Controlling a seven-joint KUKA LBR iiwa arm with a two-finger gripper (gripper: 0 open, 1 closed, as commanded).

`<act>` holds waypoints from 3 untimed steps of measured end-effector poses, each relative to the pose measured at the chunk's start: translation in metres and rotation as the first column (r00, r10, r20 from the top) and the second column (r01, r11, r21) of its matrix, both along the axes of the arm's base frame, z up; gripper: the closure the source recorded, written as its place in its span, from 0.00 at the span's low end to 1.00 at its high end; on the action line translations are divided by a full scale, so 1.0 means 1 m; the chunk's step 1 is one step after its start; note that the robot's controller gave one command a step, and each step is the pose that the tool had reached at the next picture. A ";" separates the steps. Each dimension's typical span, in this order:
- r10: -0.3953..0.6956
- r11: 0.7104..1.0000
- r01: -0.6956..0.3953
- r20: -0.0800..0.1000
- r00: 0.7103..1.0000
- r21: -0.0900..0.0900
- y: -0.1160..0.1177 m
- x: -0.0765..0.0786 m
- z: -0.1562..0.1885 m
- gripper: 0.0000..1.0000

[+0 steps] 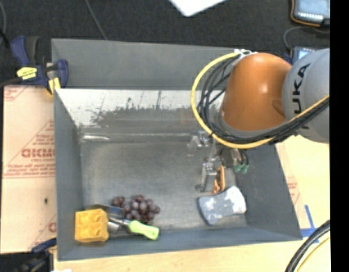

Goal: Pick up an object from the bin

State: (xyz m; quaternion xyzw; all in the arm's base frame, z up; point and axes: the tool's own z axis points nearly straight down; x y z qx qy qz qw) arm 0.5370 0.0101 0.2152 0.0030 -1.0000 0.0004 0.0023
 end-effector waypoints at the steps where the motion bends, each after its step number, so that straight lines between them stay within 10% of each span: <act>1: 0.000 1.000 0.000 0.008 1.000 0.000 0.000 0.002 0.004 0.00; 2: 0.091 0.996 -0.091 0.011 0.996 0.000 -0.015 -0.012 -0.028 0.00; 3: 0.197 0.980 -0.197 0.009 0.980 -0.001 -0.094 -0.035 -0.059 0.00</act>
Offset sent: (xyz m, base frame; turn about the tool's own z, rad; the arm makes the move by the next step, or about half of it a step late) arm -0.0621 -0.0722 -0.1452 -0.4140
